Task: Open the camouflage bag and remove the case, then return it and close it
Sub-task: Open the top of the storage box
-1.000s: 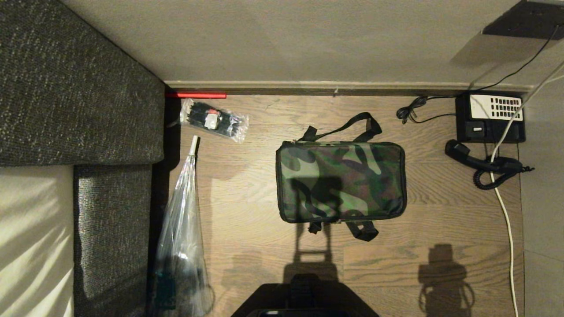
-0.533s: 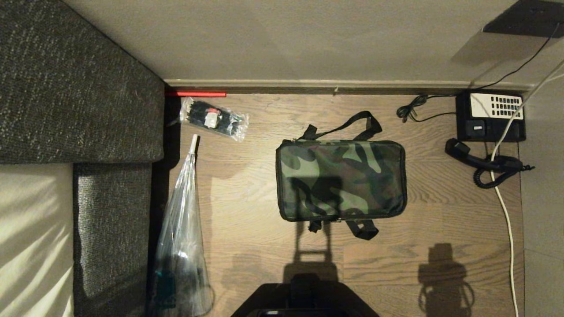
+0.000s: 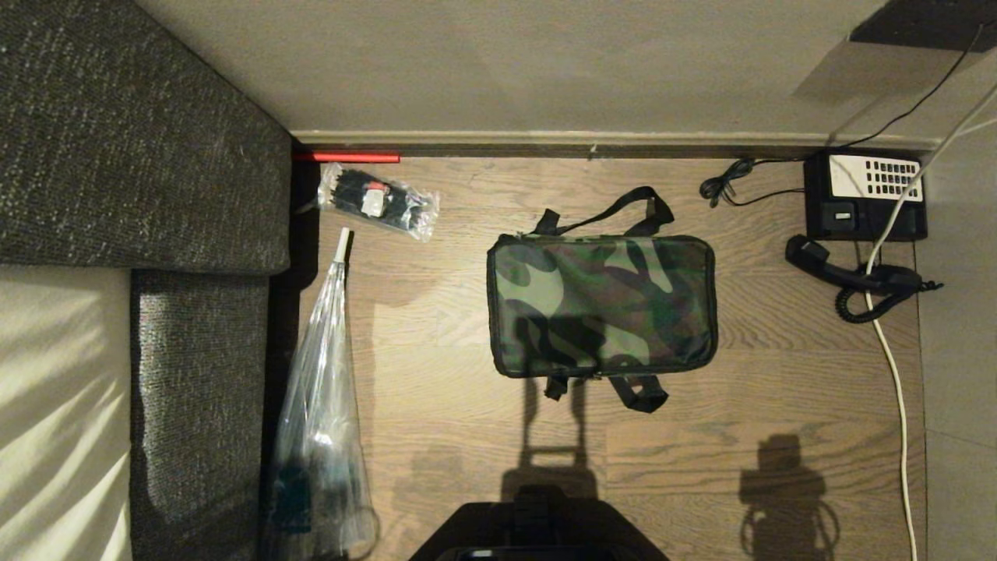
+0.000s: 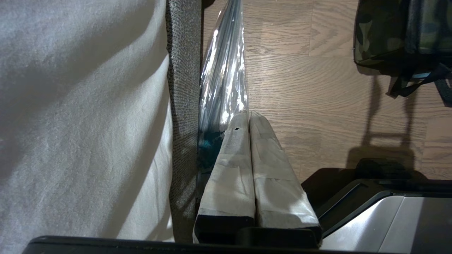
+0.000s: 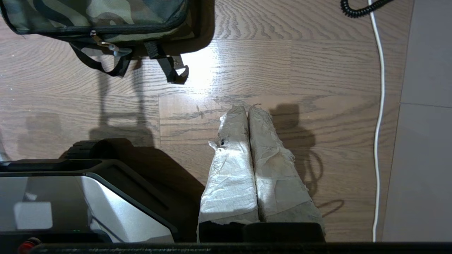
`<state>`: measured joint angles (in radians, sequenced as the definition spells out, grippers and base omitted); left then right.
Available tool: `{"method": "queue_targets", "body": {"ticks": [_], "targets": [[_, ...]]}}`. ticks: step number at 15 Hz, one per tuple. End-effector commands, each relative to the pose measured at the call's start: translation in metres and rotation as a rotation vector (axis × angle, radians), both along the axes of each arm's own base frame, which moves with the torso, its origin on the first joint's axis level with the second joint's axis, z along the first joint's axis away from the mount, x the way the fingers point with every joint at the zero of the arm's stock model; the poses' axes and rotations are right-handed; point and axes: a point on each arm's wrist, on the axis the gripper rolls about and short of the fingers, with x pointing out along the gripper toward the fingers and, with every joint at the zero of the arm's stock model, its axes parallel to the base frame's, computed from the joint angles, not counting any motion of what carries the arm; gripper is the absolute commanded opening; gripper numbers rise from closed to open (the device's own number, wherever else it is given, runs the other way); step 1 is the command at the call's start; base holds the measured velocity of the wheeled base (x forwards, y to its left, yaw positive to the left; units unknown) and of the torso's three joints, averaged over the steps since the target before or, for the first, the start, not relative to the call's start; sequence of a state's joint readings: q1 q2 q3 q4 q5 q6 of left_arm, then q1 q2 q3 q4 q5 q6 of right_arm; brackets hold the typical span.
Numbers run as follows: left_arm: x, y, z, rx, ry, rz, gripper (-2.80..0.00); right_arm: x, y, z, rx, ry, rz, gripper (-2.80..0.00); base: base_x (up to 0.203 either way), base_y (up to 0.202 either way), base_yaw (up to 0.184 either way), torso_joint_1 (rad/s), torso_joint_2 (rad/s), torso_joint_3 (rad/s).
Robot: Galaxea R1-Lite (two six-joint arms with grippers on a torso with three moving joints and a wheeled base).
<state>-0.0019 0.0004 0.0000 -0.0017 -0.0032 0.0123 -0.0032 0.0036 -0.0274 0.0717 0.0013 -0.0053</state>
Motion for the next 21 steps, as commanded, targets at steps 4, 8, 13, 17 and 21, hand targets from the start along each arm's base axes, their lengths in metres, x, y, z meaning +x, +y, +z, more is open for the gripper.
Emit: {"method": "queue_targets", "body": {"ticks": [4, 8, 13, 17, 21], "targets": [[0.000, 0.000, 0.000, 0.003, 0.000, 0.001, -2.80, 0.000, 0.000, 0.000, -0.001, 0.000, 0.000, -2.80, 0.000, 0.000, 0.000, 0.000, 0.00, 0.000], [0.000, 0.000, 0.000, 0.003, 0.000, 0.001, -2.80, 0.000, 0.000, 0.000, -0.045, -0.002, 0.012, -2.80, 0.000, 0.000, 0.000, 0.000, 0.00, 0.000], [0.000, 0.000, 0.000, 0.003, 0.000, 0.001, -2.80, -0.013, 0.000, 0.026, -0.009, -0.015, 0.009, -2.80, 0.000, 0.000, 0.000, 0.000, 0.00, 0.000], [0.000, 0.000, 0.000, 0.004, 0.000, 0.001, -2.80, -0.073, 0.003, 0.075, 0.066, 0.068, 0.101, -2.80, 0.000, 0.000, 0.000, 0.000, 0.00, 0.000], [0.000, 0.000, 0.000, 0.006, 0.000, 0.001, -2.80, -0.058, 0.005, 0.101, 0.138, 0.247, 0.206, -2.80, 0.000, 0.000, 0.000, 0.000, 0.00, 0.000]]}}
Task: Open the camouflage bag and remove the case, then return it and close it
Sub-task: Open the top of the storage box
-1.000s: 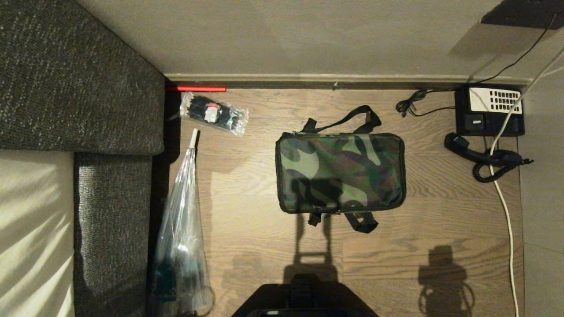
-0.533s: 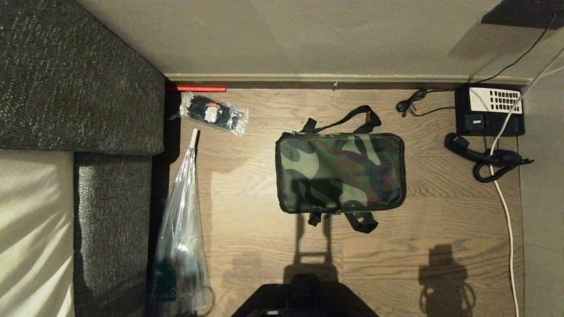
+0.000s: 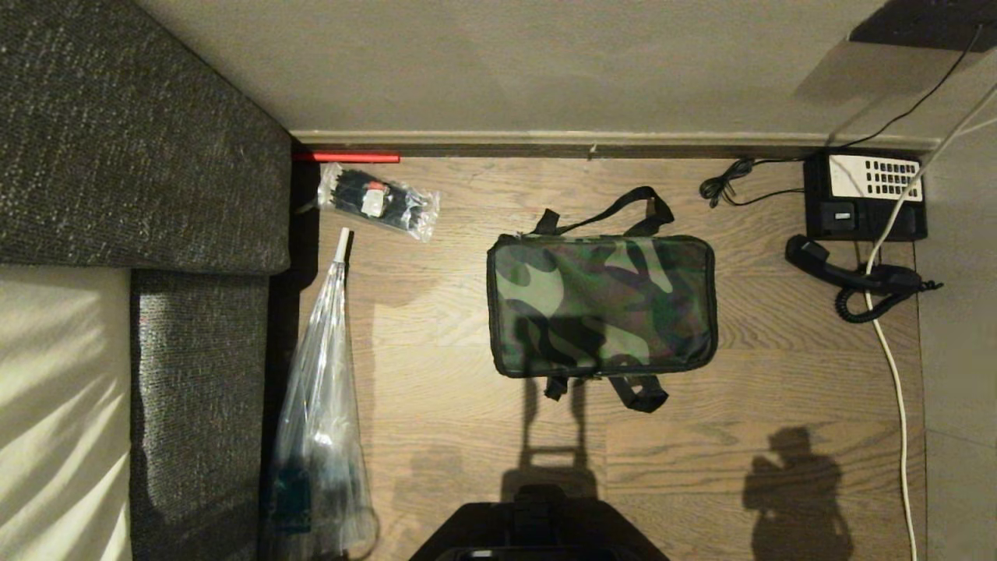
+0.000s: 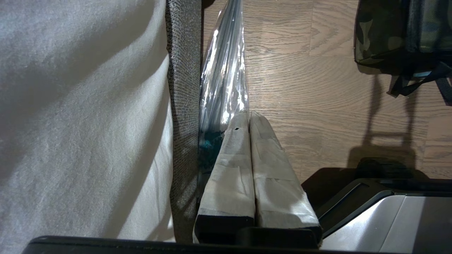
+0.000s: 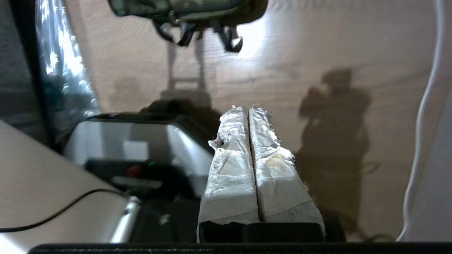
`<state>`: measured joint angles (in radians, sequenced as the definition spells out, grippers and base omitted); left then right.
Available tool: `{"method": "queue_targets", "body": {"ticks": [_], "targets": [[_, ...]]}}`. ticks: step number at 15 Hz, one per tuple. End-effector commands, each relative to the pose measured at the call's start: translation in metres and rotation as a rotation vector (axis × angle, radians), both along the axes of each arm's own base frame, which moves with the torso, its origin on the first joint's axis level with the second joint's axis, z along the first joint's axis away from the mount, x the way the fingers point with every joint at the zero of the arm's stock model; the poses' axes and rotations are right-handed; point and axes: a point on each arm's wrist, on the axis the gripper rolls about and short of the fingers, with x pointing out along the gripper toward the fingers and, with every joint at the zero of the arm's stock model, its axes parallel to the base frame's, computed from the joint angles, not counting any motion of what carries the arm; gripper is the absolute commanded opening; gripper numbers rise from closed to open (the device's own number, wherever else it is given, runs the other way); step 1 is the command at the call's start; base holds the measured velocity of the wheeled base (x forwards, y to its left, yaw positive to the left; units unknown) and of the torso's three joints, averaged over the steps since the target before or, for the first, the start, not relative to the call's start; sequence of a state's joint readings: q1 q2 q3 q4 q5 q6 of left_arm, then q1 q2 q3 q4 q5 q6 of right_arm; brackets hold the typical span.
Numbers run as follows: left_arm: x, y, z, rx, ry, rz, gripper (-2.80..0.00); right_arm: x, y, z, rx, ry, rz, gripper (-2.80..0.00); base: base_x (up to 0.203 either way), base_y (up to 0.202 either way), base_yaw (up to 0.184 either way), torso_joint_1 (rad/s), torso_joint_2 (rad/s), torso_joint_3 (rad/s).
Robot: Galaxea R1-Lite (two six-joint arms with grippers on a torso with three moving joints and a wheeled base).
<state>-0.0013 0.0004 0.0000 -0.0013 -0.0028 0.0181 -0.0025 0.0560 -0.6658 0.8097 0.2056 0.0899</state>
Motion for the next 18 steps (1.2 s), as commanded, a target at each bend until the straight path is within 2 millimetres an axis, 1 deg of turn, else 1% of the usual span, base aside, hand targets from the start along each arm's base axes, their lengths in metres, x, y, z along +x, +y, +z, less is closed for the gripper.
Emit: {"method": "queue_targets", "body": {"ticks": [1, 2, 3, 4, 5, 7, 9, 10, 11, 12, 14, 15, 16, 18], "targets": [[0.000, 0.000, 0.000, -0.004, -0.001, 0.001, -2.80, 0.038, 0.000, 0.031, 0.024, 0.175, 0.033, -2.80, 0.000, 0.000, 0.000, 0.000, 0.00, 0.000], [0.000, 0.000, 0.000, -0.001, -0.001, -0.001, -2.80, 0.069, 0.000, 0.041, 0.035, 0.290, 0.047, -2.80, 0.000, 0.000, 0.000, 0.000, 0.00, 0.000], [0.000, 0.000, 0.000, -0.001, -0.001, -0.001, -2.80, 0.103, 0.001, 0.044, 0.042, 0.401, 0.059, -2.80, 0.000, 0.000, 0.000, 0.000, 0.00, 0.000], [0.000, 0.000, 0.000, -0.003, -0.001, -0.001, -2.80, 0.136, 0.002, 0.039, 0.047, 0.494, 0.070, -2.80, 0.000, 0.000, 0.000, 0.000, 0.00, 0.000], [0.000, 0.000, 0.000, -0.003, -0.001, -0.001, -2.80, 0.164, 0.003, 0.030, 0.052, 0.562, 0.082, -2.80, 0.000, 0.000, 0.000, 0.000, 0.00, 0.000], [0.000, 0.000, 0.000, -0.003, -0.001, 0.000, -2.80, 0.211, 0.007, 0.009, 0.061, 0.648, 0.124, -2.80, 0.000, 0.000, 0.000, 0.000, 0.00, 0.000], [0.000, 0.000, 0.000, -0.003, -0.001, -0.001, -2.80, 0.252, 0.015, -0.015, 0.070, 0.683, 0.169, -2.80, 0.000, 0.000, 0.000, 0.000, 0.00, 0.000], [0.000, 0.000, 0.000, -0.001, -0.001, -0.001, -2.80, 0.269, 0.021, -0.023, 0.092, 0.660, 0.187, -2.80, 0.000, 0.000, 0.000, 0.000, 0.00, 0.000], [0.000, 0.000, 0.000, -0.003, -0.001, -0.001, -2.80, 0.285, 0.033, -0.027, 0.149, 0.615, 0.209, -2.80, 0.000, 0.000, 0.000, 0.000, 0.00, 0.000], [0.000, 0.000, 0.000, -0.001, -0.001, -0.001, -2.80, 0.297, 0.047, -0.032, 0.203, 0.594, 0.227, -2.80, 0.000, 0.000, 0.000, 0.000, 0.00, 0.000], [0.000, 0.000, 0.000, -0.003, -0.001, -0.001, -2.80, 0.314, 0.071, -0.039, 0.274, 0.562, 0.224, -2.80, 0.000, 0.000, 0.000, 0.000, 0.00, 0.000], [0.000, 0.000, 0.000, -0.003, -0.001, -0.001, -2.80, 0.323, 0.086, -0.047, 0.284, 0.551, 0.210, -2.80, 0.000, 0.000, 0.000, 0.000, 0.00, 0.000], [0.000, 0.000, 0.000, -0.003, -0.001, -0.001, -2.80, 0.330, 0.100, -0.059, 0.258, 0.552, 0.184, -2.80, 0.000, 0.000, 0.000, 0.000, 0.00, 0.000], [0.000, 0.000, 0.000, -0.003, -0.001, -0.001, -2.80, 0.334, 0.129, -0.085, 0.149, 0.536, 0.125, -2.80, 0.000, 0.000, 0.000, 0.000, 0.00, 0.000]]}}
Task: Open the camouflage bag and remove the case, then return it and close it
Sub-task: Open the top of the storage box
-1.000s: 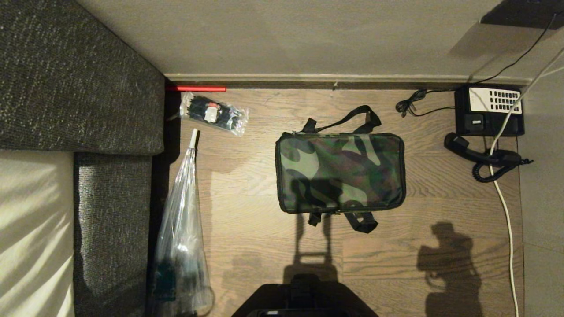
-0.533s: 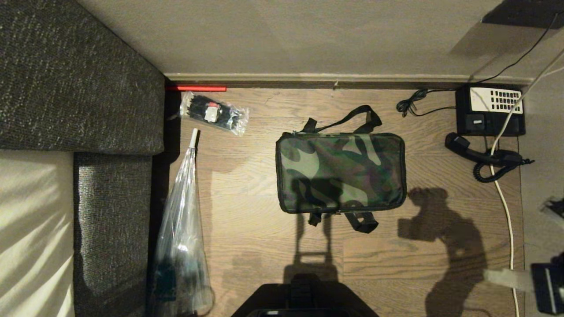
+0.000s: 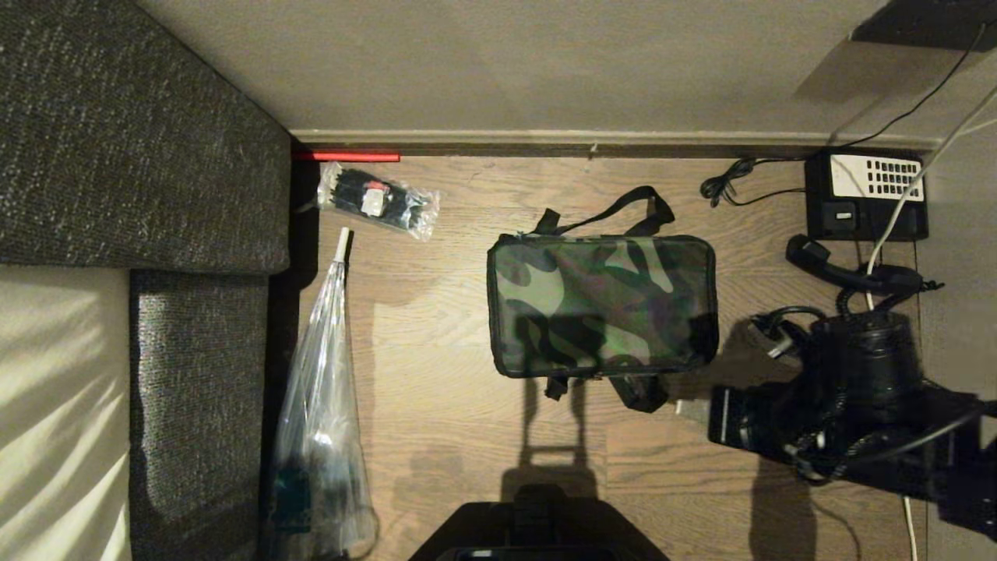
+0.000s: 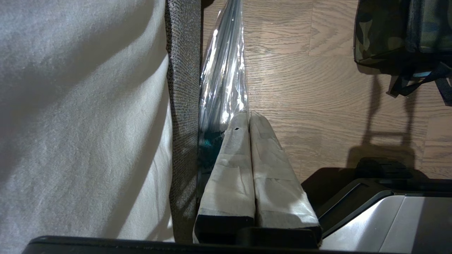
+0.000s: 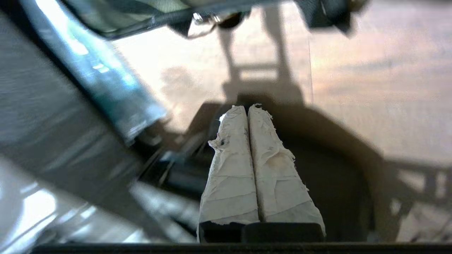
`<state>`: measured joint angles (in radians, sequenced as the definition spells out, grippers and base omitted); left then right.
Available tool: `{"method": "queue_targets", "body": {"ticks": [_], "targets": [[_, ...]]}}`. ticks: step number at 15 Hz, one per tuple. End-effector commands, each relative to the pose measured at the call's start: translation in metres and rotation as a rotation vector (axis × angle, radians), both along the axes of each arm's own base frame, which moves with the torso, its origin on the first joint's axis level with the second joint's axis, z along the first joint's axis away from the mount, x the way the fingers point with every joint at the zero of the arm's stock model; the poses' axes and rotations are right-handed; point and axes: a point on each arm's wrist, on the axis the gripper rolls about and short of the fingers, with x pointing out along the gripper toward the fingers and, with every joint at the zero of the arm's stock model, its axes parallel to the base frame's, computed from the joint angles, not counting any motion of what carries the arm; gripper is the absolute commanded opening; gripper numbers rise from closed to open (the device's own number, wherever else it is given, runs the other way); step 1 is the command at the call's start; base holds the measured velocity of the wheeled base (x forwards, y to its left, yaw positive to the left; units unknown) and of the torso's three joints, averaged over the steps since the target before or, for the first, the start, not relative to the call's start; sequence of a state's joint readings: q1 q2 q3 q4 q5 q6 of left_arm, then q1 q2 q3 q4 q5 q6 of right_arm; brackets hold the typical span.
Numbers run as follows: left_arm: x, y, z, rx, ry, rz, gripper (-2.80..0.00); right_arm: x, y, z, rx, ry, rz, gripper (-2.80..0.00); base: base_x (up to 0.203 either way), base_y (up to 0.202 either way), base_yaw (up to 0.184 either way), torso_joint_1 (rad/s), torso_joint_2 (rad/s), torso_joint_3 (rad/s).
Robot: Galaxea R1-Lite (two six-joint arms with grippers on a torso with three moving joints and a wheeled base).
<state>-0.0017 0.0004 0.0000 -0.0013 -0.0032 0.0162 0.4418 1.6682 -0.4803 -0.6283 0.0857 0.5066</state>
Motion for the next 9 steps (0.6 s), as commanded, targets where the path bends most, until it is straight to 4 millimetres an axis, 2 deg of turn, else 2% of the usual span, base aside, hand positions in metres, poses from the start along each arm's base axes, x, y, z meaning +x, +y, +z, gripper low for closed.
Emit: {"method": "queue_targets", "body": {"ticks": [1, 5, 6, 7, 9], "targets": [[0.000, 0.000, 0.000, -0.001, -0.001, 0.000, -2.80, 0.008, 0.038, -0.048, -0.143, 0.036, -0.014, -2.80, 0.000, 0.000, 0.000, 0.000, 0.00, 0.000], [0.000, 0.000, 0.000, 0.001, -0.001, 0.000, -2.80, 0.014, 0.066, -0.077, -0.217, -0.063, -0.093, -2.80, 0.000, 0.000, 0.000, 0.000, 0.00, 0.000], [0.000, 0.000, 0.000, -0.001, -0.001, 0.001, -2.80, 0.015, 0.070, -0.076, -0.200, -0.102, -0.101, -1.05, 0.000, 0.000, 0.000, 0.000, 0.00, 0.000], [0.000, 0.000, 0.000, 0.001, -0.001, 0.000, -2.80, 0.016, 0.073, -0.076, -0.194, -0.117, -0.097, 0.00, 0.000, 0.000, 0.000, 0.000, 0.00, 0.000], [0.000, 0.000, 0.000, -0.001, -0.001, 0.000, -2.80, 0.015, 0.080, -0.075, -0.176, -0.149, -0.080, 0.00, 0.000, 0.000, 0.000, 0.000, 0.00, 0.000]]}}
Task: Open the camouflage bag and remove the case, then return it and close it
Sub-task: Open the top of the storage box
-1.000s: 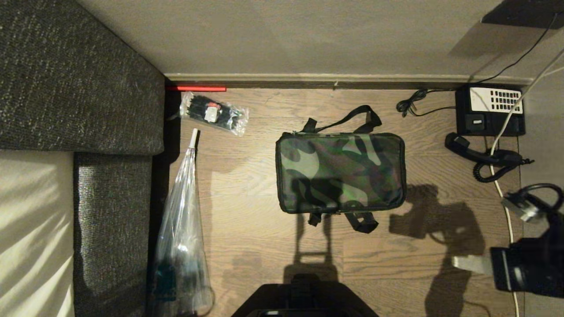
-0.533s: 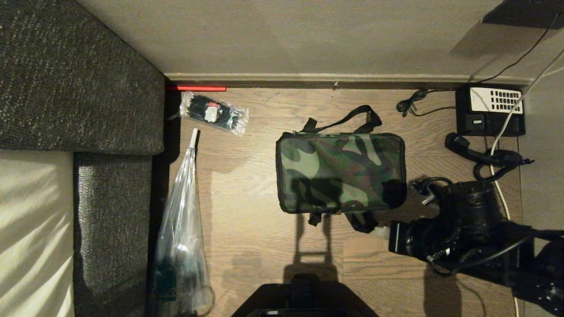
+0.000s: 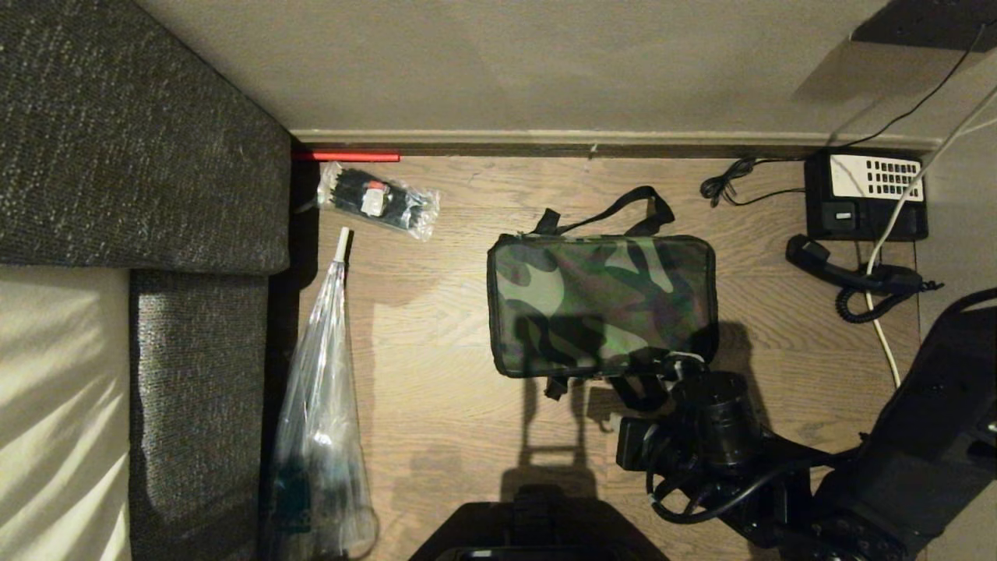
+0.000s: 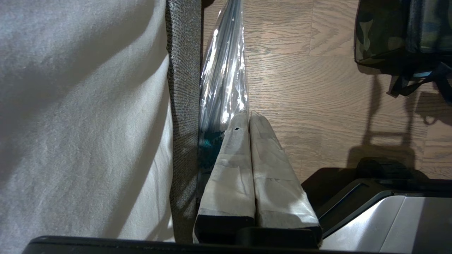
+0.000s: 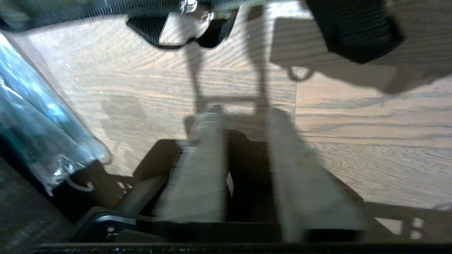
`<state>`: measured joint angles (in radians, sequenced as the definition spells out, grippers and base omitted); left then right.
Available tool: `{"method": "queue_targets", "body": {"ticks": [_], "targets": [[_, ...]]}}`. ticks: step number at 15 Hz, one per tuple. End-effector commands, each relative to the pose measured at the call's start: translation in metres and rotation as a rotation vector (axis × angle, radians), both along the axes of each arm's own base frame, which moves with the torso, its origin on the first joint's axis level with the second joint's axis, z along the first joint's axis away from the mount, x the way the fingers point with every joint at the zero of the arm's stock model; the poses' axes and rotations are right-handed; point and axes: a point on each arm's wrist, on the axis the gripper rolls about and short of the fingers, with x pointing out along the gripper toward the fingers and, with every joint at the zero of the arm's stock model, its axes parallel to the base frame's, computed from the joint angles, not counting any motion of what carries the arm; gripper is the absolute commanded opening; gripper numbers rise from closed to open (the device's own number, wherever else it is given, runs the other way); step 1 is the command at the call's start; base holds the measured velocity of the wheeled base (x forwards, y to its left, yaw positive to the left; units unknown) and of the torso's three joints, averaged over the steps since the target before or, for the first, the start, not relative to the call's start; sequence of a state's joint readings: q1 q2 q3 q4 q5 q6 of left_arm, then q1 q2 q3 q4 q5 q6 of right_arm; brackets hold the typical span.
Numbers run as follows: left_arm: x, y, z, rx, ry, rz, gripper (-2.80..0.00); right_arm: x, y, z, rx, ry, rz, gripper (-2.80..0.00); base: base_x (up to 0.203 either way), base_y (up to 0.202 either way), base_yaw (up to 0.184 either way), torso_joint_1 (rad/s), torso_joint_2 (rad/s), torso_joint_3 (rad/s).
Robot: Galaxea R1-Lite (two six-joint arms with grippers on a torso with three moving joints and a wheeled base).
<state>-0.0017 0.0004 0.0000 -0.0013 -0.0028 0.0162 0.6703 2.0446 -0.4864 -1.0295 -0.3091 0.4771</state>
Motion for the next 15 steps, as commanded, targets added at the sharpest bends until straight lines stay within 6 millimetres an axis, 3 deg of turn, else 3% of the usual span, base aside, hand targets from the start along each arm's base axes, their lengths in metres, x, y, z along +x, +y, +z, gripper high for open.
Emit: {"method": "queue_targets", "body": {"ticks": [1, 6, 15], "targets": [[0.000, 0.000, 0.000, 0.001, -0.001, 0.000, -2.80, 0.001, 0.011, -0.007, 0.016, -0.021, 0.025, 0.00, 0.000, 0.000, 0.000, 0.000, 0.00, 0.000], [0.000, 0.000, 0.000, -0.001, -0.001, 0.000, -2.80, 0.009, 0.025, -0.006, 0.112, -0.146, 0.048, 0.00, 0.000, 0.000, 0.000, 0.000, 0.00, 0.000], [0.000, 0.000, 0.000, 0.000, -0.001, 0.000, -2.80, 0.024, 0.020, -0.034, 0.006, -0.131, 0.043, 0.00, 0.000, 0.000, 0.000, 0.000, 0.00, 0.000]]}}
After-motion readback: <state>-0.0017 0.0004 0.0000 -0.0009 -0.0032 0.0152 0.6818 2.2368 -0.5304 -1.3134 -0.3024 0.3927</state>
